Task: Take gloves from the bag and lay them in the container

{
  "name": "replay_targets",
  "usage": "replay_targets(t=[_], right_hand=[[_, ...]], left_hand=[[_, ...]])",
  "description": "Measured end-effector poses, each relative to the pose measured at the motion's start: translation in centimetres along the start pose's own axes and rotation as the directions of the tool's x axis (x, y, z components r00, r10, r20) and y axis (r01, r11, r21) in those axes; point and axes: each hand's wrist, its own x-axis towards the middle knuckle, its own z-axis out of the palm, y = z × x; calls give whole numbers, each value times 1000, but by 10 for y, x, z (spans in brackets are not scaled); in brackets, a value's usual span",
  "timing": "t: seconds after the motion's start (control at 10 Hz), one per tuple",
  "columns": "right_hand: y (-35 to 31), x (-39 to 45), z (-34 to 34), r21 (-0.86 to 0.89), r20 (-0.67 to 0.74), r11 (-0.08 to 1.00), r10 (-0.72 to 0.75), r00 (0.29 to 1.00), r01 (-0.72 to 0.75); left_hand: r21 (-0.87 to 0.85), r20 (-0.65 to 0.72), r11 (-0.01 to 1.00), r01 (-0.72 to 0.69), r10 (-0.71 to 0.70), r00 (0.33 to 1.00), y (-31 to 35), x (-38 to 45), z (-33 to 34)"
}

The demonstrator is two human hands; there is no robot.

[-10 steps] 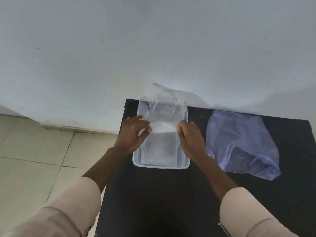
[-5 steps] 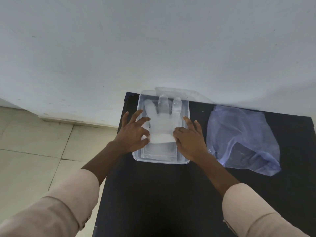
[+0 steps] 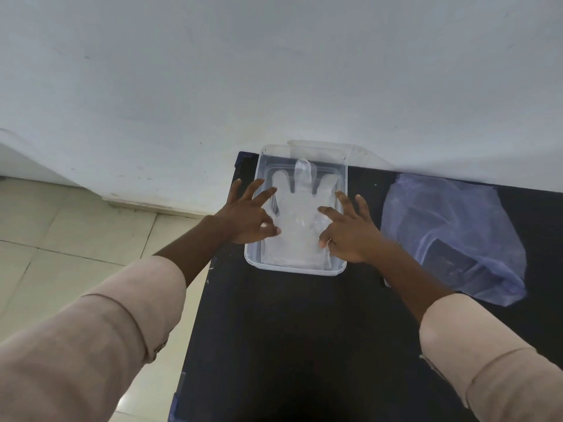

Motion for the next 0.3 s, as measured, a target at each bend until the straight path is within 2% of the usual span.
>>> replay_targets(t=[0.1,0.2,0.3], right_hand=[[-1,-5,-4,64,-27,998,-8,1000,10],[-8,-19,-25,196,-236,979,-16,972,63],[-13,-37,-44,410,-370,905,51,928,113]], left_hand=[[-24,-38,1000,-2,1,999,5,-3,-4],[-194,-258,981,-19,-33,966,14,-8,-25],[-408,-373,907,-102,-64,926,18,-21,-48]])
